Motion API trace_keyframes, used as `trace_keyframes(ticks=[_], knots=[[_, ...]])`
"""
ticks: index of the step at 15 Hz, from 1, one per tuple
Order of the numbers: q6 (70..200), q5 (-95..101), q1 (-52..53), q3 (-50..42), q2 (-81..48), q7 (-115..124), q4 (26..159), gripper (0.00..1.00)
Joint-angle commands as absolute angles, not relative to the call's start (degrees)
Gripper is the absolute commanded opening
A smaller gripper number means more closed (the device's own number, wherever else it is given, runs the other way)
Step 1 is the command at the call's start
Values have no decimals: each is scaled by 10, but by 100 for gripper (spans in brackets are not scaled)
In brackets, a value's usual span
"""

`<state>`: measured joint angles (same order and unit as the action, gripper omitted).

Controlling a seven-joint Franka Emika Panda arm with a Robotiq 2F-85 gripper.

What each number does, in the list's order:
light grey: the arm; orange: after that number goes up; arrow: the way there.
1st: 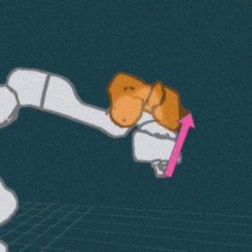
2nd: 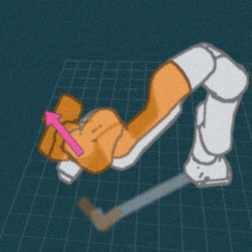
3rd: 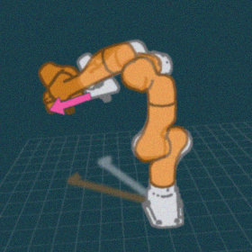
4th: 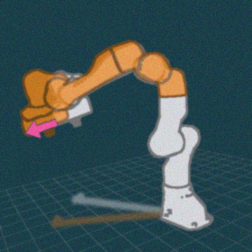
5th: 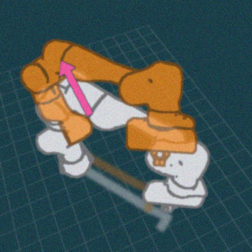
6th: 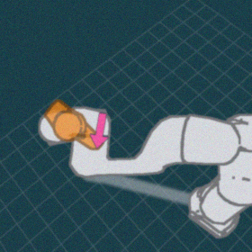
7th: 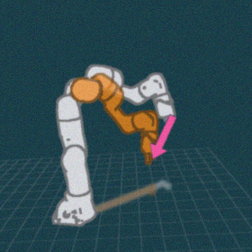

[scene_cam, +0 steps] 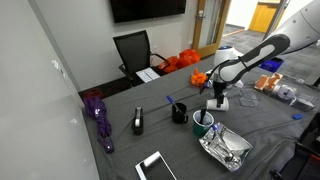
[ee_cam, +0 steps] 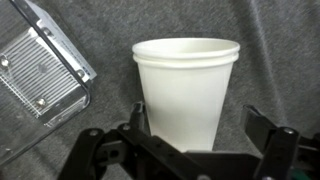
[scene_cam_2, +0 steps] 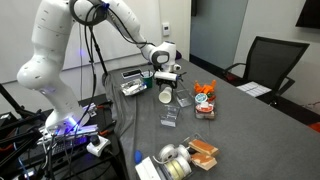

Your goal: Flip the upside down positioned cups upright

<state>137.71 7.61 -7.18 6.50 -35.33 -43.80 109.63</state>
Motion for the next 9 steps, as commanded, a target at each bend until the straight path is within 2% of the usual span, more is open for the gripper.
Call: trace_keyframes(ticks=[1, 8, 9], knots=[[1414, 89, -68, 57, -357, -446, 1117, 100], [1457, 122, -63, 44, -372, -433, 1128, 100], [1460, 124, -63, 44, -373, -433, 1129, 97]])
